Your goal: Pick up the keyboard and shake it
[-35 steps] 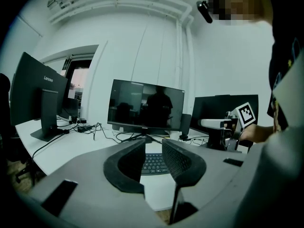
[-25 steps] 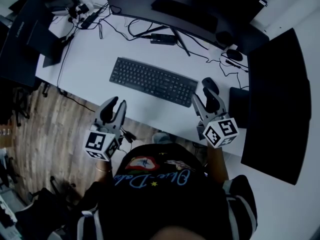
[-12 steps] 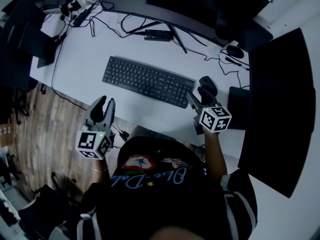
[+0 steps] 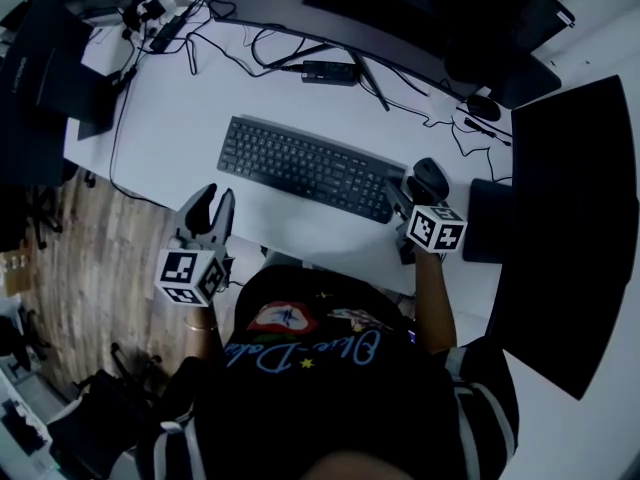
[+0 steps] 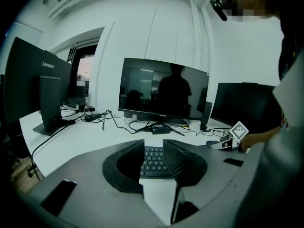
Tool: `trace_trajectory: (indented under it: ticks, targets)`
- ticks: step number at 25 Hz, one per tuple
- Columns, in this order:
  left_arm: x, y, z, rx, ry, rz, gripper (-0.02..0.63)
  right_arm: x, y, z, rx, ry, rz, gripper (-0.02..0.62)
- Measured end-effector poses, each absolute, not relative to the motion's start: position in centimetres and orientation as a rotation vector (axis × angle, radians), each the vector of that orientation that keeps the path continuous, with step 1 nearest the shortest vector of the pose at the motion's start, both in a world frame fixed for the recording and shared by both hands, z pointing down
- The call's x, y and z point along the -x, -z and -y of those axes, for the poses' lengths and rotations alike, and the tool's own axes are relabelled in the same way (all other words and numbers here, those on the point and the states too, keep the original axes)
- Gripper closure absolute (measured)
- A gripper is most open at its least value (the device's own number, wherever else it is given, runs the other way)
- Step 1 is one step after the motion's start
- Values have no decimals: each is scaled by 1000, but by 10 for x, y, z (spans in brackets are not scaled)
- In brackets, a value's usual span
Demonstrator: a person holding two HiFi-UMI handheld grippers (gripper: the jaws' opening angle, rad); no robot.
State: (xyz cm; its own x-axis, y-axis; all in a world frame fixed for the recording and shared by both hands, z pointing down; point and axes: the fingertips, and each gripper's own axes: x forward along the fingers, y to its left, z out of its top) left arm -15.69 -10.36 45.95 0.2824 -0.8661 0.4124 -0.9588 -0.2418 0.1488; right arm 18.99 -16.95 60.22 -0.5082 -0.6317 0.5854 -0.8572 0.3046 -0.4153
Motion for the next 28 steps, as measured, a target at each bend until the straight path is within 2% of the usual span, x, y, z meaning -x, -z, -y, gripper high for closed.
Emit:
trace_trajectory:
  ticks: [11,15,19,23,28]
  targets:
    - [189,-501,136,-2167,-395,1549,479,-189,-618,179,-1307,-1096,2139,367]
    - [203,-520,143,-2145,-432,1511,470,-175,-611,176,-1230,-1221,2187,360]
    - [212,-547,154,-2110,-471,1434,449,-176,-611,177,-1236,-1256,2184,360]
    - [218,-582,166,-2049,-558,1329,399,-177,-609,177,-1265,-1253,2164,360]
    - [218,-603,183,-2004,-604,1206,380,-174,-609,176,-1267,-1273,2161,362]
